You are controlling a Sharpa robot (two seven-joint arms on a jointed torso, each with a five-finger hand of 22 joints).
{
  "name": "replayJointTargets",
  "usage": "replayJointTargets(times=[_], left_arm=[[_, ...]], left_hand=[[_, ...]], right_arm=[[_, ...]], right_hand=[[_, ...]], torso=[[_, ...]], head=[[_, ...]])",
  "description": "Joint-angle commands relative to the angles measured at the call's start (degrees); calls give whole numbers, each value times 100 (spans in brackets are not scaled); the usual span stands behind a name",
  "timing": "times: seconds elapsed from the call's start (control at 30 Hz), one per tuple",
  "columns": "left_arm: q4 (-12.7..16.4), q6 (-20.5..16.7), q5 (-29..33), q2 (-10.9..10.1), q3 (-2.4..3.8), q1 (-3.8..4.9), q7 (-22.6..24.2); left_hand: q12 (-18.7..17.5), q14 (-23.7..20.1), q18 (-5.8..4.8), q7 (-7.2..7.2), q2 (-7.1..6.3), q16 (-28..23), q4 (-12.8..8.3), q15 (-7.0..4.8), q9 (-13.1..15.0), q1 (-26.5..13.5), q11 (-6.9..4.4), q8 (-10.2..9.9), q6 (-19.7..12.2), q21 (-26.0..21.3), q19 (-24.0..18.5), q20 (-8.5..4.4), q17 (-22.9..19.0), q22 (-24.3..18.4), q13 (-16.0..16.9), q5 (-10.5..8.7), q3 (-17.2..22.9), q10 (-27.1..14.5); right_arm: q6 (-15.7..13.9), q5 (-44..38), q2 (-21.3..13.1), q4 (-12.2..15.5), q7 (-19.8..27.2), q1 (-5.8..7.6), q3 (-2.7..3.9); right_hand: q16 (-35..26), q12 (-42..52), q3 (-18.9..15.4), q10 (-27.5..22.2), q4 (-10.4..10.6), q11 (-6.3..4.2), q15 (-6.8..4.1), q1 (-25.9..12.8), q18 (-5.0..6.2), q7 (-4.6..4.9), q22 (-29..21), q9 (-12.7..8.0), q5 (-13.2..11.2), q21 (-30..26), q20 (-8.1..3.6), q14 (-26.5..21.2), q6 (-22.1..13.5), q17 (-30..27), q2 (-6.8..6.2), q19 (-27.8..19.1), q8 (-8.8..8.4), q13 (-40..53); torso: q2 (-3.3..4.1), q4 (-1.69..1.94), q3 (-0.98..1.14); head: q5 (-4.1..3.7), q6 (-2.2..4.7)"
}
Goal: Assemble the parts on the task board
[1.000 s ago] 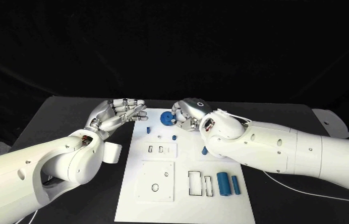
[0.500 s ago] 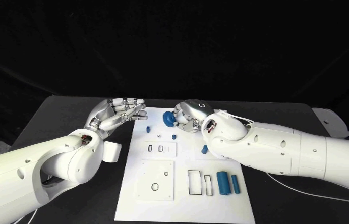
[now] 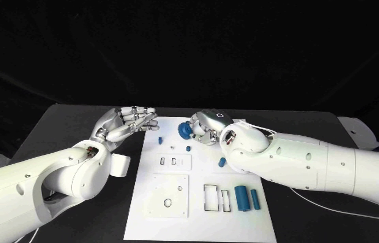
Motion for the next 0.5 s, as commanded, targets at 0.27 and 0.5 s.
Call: replayJointTargets(times=[0.27,0.5], left_arm=[[17,110,9,-3,4,7,16],[19,114,9,-9,4,7,7]], left_hand=[[-30,-11,68,116,14,-42,-6,11,-10,-54,-1,-34,-31,-26,-42,8,11,-8,7,-12,46,-34],[-30,-11,68,116,14,-42,-6,11,-10,-54,-1,-34,-31,-26,-42,8,11,-8,7,-12,46,-34]], right_arm=[[-17,-97,-11,37,-66,-6,-1],[-146,-95,-43,81,-63,-10,1]], right_hand=[[19,1,35,480,6,-6,-34,-114,-82,31,1507,1,-102,26,-32,607,3,1510,-15,599,-44,1381],[19,-3,25,477,31,-1,-31,-189,-82,36,1507,2,-146,26,-29,607,-6,1510,-27,599,-63,1379]], torso=[[-1,6,-6],[-1,8,-8]], head=[[-11,10],[-2,9]])
